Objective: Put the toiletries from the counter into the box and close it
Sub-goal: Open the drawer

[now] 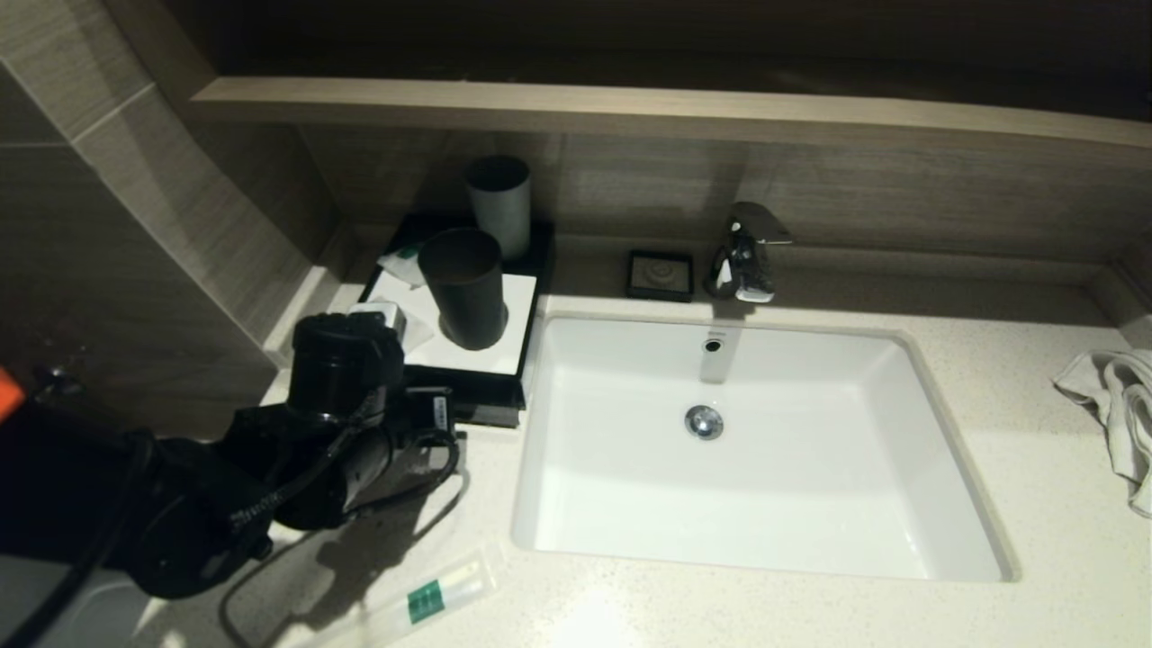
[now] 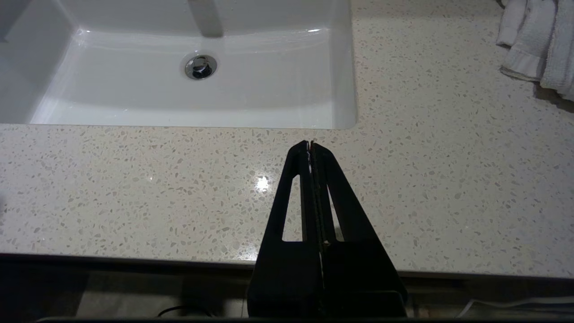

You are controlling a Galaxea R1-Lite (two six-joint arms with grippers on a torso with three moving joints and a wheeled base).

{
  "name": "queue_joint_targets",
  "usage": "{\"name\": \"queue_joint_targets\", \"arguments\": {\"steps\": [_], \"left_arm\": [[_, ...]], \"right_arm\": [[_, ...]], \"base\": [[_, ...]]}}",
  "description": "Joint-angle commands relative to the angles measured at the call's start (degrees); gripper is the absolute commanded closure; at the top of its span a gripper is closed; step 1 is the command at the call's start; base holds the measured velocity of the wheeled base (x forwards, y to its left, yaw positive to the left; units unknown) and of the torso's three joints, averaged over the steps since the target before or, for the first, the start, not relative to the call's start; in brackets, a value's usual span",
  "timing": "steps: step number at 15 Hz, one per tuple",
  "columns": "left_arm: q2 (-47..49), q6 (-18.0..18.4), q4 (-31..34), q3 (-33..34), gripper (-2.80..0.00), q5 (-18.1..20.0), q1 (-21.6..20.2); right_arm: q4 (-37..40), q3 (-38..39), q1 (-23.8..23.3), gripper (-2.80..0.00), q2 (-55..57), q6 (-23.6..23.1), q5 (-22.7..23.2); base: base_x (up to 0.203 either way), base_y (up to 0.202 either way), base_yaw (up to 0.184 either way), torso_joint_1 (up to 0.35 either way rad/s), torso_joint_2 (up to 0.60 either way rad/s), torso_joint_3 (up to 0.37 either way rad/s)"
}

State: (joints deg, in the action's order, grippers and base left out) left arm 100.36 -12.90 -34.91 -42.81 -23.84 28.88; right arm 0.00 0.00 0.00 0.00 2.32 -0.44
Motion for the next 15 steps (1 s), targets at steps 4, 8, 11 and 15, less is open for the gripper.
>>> {"name": "queue_joint_targets", "arguments": {"steps": [4,8,11,15], "left_arm": [[1.33,-0.10,-0.07,-0.70,0.00,-0.11,-0.49],[1.33,-0.18,-0.07,-0.70,0.00,-0.06,-0.44],[1.16,-0.19,-0.07,-0.70,0.00,-0.06,-0.40],[1.07,-0.19,-0.07,-0.70,0.00,-0.06,-0.40]], "right_arm": [[0.00,0.09,0.00,0.00,0.00,0.06,0.00],[0.00,0.09,0.00,0.00,0.00,-0.03,0.00],[0.00,0.09,0.00,0.00,0.00,0.05,0.00],[0.00,0.09,0.00,0.00,0.00,0.04,0.00]], "base": [[0.000,0.000,0.000,0.000,0.00,0.000],[0.000,0.000,0.000,0.000,0.00,0.000],[0.000,0.000,0.000,0.000,0.00,0.000],[0.000,0.000,0.000,0.000,0.00,0.000]]}}
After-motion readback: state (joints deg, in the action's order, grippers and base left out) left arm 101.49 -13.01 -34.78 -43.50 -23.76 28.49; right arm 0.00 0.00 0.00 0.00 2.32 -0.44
